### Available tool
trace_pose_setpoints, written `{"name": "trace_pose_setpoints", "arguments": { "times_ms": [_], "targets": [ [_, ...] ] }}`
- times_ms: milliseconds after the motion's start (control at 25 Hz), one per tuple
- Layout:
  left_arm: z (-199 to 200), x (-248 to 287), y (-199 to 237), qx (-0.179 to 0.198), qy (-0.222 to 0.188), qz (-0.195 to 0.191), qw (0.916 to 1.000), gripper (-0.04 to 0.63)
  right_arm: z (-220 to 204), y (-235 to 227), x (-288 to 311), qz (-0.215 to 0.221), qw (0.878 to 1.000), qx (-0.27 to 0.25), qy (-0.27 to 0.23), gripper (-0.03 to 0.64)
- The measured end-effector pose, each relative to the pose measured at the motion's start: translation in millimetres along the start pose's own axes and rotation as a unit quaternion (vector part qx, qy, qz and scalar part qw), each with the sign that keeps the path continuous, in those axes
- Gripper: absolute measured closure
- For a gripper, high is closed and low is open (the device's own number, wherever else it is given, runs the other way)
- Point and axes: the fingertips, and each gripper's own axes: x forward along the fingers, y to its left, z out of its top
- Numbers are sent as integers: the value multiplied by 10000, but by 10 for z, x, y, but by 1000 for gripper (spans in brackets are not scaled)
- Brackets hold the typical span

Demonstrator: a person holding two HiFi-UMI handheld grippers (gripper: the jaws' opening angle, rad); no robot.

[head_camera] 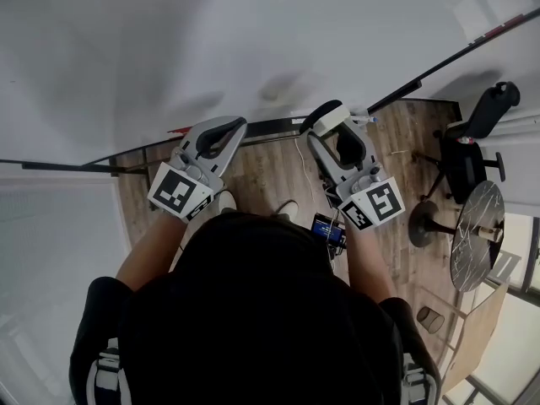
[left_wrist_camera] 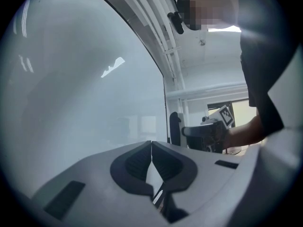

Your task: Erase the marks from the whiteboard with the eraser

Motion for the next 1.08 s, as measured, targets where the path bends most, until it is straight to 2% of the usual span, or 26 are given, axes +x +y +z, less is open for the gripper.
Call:
{"name": "trace_pose_setpoints", "arguments": {
  "times_ms": [320, 600, 1080],
  "targets": [
    [48, -38, -17, 13, -45, -22, 10000, 589, 3, 106, 56, 82, 9998, -170, 63, 394],
    [28, 11, -124, 186, 35, -129, 9997, 589, -17, 148, 70, 71, 9993, -333, 125, 394],
    [-55, 1, -217, 56, 94, -220, 9997, 589, -122, 259, 100, 189, 9993, -258, 180, 394]
  ]
}}
